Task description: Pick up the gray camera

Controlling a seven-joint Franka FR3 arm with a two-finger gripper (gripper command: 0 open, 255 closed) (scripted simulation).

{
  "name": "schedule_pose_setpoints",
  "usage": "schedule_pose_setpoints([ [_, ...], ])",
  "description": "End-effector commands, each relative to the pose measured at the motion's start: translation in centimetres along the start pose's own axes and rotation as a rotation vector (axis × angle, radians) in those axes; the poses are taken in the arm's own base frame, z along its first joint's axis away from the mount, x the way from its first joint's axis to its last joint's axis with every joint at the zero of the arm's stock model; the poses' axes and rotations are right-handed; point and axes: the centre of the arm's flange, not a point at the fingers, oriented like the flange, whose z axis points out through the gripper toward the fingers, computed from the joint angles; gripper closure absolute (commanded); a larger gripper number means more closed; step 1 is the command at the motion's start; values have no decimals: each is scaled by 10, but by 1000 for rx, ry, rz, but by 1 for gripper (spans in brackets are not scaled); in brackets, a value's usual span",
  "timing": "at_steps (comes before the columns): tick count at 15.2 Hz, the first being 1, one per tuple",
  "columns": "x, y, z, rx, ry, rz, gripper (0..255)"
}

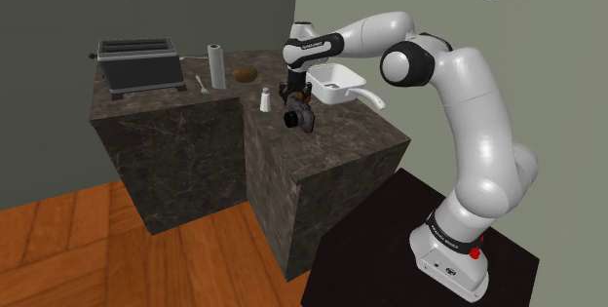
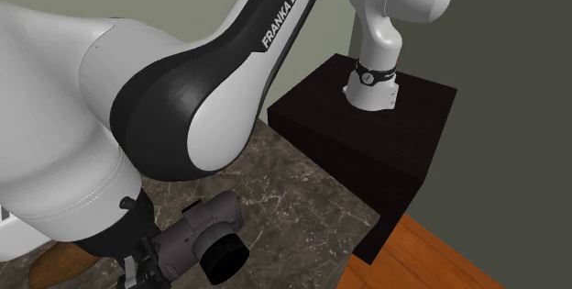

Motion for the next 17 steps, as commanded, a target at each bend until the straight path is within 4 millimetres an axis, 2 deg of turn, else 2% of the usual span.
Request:
schedule_pose_setpoints([
  [1, 0, 0, 2, -1, -3, 0, 255],
  [3, 0, 0, 1, -1, -2, 0, 255],
  [17, -1, -1, -73, -1, -2, 0, 255],
])
